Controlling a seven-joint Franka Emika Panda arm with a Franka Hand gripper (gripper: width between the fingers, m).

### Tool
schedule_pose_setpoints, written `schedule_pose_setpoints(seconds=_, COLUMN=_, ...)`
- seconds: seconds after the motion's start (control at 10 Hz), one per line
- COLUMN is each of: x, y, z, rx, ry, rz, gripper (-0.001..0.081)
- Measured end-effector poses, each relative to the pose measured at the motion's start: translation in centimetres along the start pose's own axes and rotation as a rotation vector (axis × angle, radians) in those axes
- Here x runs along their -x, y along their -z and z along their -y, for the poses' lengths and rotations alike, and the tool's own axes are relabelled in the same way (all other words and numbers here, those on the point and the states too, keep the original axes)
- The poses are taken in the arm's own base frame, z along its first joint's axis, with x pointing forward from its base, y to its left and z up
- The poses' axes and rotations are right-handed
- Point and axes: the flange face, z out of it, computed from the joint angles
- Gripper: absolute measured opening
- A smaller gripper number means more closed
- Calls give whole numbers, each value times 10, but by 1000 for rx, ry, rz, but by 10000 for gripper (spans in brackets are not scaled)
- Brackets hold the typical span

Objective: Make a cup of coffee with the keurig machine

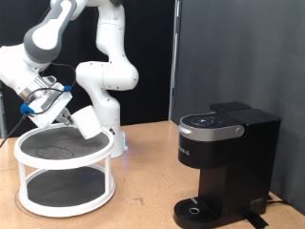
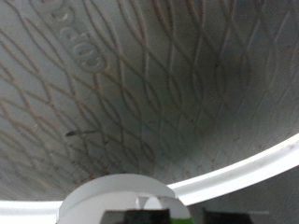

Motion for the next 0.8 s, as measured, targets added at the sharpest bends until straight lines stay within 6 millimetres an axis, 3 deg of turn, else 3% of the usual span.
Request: schedule_pose_setpoints(seconds=0.8, x=100, y=-16, z=-43, rx=-136, ry=-42, rz=-164, gripper=-1)
